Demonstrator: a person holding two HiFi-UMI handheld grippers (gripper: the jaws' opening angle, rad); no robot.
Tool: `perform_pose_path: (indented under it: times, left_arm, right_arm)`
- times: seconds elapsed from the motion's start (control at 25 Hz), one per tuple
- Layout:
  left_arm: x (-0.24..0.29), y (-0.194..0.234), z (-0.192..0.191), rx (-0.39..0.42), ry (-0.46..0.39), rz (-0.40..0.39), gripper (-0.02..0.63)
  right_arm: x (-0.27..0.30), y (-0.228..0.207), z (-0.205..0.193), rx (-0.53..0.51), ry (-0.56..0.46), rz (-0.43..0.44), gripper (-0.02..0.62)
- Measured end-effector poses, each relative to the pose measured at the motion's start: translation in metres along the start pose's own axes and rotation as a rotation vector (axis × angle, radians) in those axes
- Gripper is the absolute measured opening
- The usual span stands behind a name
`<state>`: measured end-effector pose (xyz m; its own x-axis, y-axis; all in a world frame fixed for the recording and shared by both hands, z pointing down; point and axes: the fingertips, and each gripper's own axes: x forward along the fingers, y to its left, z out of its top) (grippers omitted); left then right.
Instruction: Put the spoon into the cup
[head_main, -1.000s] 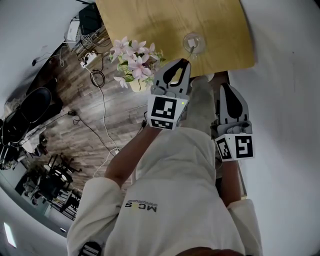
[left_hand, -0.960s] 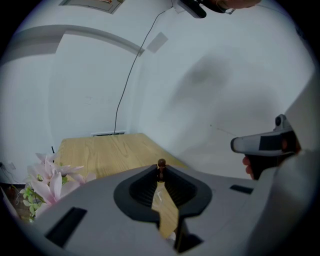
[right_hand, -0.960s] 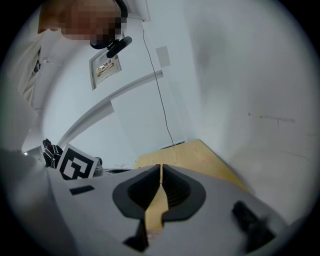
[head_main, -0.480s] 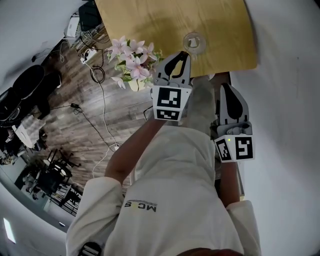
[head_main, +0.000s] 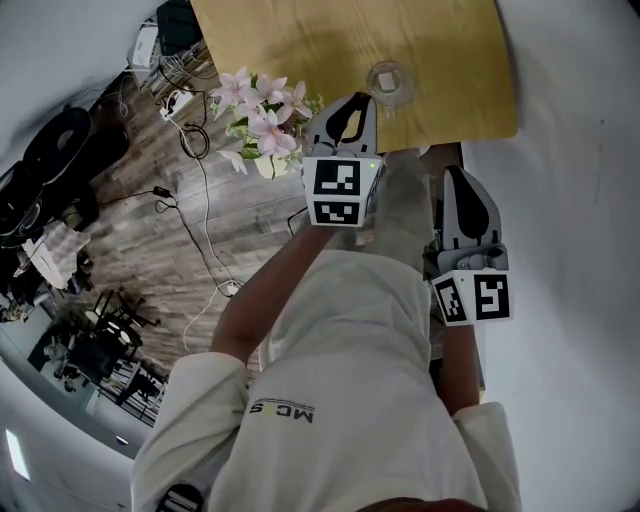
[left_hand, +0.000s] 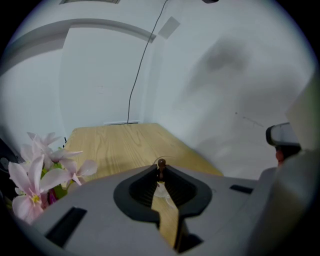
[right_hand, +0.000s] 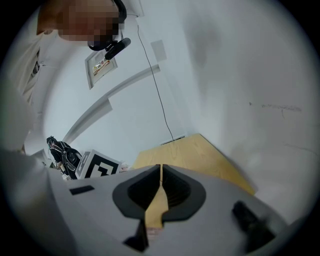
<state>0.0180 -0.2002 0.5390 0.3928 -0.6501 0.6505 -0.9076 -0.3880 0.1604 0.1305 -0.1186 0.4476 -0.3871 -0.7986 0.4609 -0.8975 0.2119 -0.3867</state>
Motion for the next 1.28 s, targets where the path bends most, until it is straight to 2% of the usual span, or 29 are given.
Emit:
perform_pose_path:
  times: [0.2,0.36,0.48,0.84,1.0,1.28]
  left_arm:
    - [0.006,-0.003,-0.006,-0.005,0.012,0.002,0.052]
    - [0.007,0.001,-0.006,-0.015,0.014,0.036,0.054]
    - [0.008,0.000,-0.004,-0.031,0.013,0.036,0.108]
    - [-0.004,0.004,0.001,-0.014,-0.009,0.040,0.112]
    - [-0.020,0.002,0.016,-0.007,-0.064,0.040,0.090]
    - [-0.054,-0.001,0.035,-0.007,-0.144,0.027,0.031]
  right_arm:
    - [-0.004,0.000,0.005,0.014,-0.005,0.011,0.034]
    - [-0.005,-0.001,0.007,0.017,-0.009,0.008,0.034]
    - [-0.007,-0.003,0.006,0.019,-0.008,0.001,0.034]
    - [-0.008,0.000,0.010,0.019,-0.027,-0.002,0.034]
    - [-0.011,0.006,0.018,0.041,-0.060,0.008,0.034]
    - [-0.019,0.025,0.026,-0.010,-0.080,0.023,0.034]
